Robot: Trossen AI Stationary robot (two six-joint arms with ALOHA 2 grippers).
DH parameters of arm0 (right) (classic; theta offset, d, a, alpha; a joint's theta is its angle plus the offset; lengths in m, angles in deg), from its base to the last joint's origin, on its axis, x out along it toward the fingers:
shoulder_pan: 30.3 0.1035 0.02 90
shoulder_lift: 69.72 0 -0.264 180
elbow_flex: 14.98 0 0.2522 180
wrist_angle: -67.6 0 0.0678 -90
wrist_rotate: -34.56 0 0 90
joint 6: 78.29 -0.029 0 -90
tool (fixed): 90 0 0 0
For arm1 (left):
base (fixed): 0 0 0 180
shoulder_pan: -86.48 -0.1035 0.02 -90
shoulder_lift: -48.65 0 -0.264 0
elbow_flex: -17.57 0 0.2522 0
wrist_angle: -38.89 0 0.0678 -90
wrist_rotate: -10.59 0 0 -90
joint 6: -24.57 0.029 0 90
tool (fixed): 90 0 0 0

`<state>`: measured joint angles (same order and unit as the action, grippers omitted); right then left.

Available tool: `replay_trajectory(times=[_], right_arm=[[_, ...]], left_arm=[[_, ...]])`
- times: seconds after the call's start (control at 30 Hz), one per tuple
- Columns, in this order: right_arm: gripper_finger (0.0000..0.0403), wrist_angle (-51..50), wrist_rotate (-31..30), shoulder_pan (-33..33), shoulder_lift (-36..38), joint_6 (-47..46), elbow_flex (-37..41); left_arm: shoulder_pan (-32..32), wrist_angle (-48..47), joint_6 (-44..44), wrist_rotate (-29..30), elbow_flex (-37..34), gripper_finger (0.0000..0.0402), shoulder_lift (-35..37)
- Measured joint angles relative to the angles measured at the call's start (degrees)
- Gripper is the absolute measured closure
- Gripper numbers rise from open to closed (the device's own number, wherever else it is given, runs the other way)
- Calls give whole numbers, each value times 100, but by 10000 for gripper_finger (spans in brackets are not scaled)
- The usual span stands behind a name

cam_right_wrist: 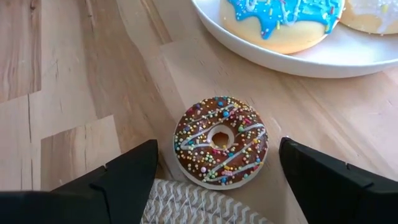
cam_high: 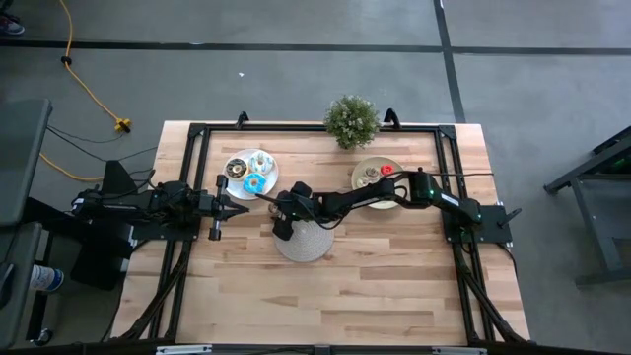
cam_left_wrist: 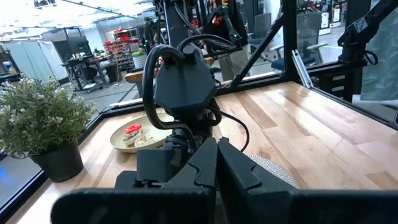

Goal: Pick & Place donuts
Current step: Put the small brown donut on the brown plate

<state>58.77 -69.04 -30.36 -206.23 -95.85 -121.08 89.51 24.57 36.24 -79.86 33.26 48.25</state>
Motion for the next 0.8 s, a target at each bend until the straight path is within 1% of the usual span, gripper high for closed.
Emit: replay_trajectory(times=[0.2, 0.63, 0.8], right_arm=[[84, -1, -35, -2, 0, 0, 2], [84, 6, -6, -4, 0, 4, 4], [89, 26, 28, -7, 0, 186, 11]], left_arm=[[-1, 0, 1, 0, 0, 401, 0], [-2, 0, 1, 0, 1, 401, 0], [-2, 0, 0, 0, 2, 401, 0]])
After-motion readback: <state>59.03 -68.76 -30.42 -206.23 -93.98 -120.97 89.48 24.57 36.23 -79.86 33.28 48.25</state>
